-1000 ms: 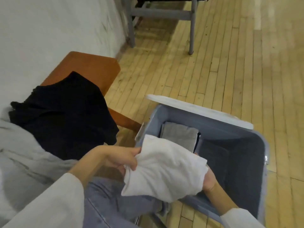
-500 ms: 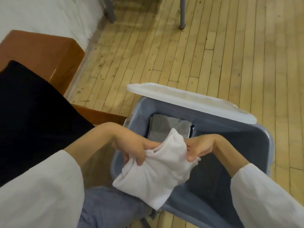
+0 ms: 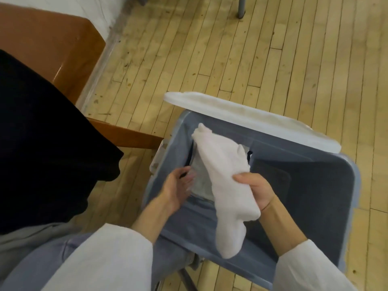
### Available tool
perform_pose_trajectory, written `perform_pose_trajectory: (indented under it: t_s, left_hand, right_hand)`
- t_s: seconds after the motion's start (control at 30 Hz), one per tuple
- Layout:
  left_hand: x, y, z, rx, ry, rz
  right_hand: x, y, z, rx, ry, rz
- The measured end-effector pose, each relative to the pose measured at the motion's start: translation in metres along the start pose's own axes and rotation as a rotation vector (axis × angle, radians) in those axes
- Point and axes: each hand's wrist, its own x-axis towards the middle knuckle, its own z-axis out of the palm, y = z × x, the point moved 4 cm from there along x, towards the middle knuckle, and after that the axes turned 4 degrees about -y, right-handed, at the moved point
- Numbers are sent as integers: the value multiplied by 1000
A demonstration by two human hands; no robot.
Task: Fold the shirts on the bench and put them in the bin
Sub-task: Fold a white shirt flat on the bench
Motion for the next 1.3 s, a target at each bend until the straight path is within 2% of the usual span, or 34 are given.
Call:
perform_pose_trajectory:
  t_s: [0.07, 0.1, 0.13, 0.2, 0.23, 0.33, 0.43, 0.5, 0.63, 0.77, 0.83, 0.97, 1.07, 1.17, 1.23, 1.3]
  left_hand:
    - [2, -20, 5, 78, -95, -94]
    - [1, -25, 6, 38, -146, -124]
    - [1, -27, 5, -17, -173, -130]
    - [-2, -24, 2, -80, -212, -149]
    - [-4, -21, 0, -101, -243, -169]
    - [4, -13, -8, -38, -292, -162]
    - [16, -17, -15, 157, -269, -176]
    - [22, -23, -19, 177, -242, -177]
    - [37, -22, -30, 88, -190, -132]
    - [61, -31, -43, -190, -65, -176]
    - [68, -44, -42, -295, -39, -202]
    - [81, -58, -31, -335, -1, -200]
    - [86, -59, -28, -325, 52, -250]
    - [90, -63, -29, -315, 101, -290]
    - [90, -67, -30, -291, 122, -296]
    - [91, -68, -31, -312, 138, -259]
  right_hand:
    - [6, -6, 2, 92, -150, -182]
    - [5, -10, -4, 152, -143, -254]
    - [5, -11, -9, 217, -61, -278]
    - [-3, -18, -31, 205, 204, -306]
    - [-9, -20, -42, 172, 282, -297]
    - [-12, -23, -66, 85, 370, -196]
    - [-3, -17, -92, 30, 418, -64]
    - [8, -16, -105, 4, 438, -7]
    - [38, -33, -121, -17, 437, -12]
    - [68, -31, -159, 51, 652, 5]
    - [76, -22, -169, -77, 700, 33]
    - [77, -9, -186, -506, 823, 62]
    - [70, 1, -184, -861, 849, 234]
    - [69, 18, -181, -1030, 863, 347]
    - [68, 24, -173, -1034, 946, 285]
    - [62, 33, -164, -899, 987, 183]
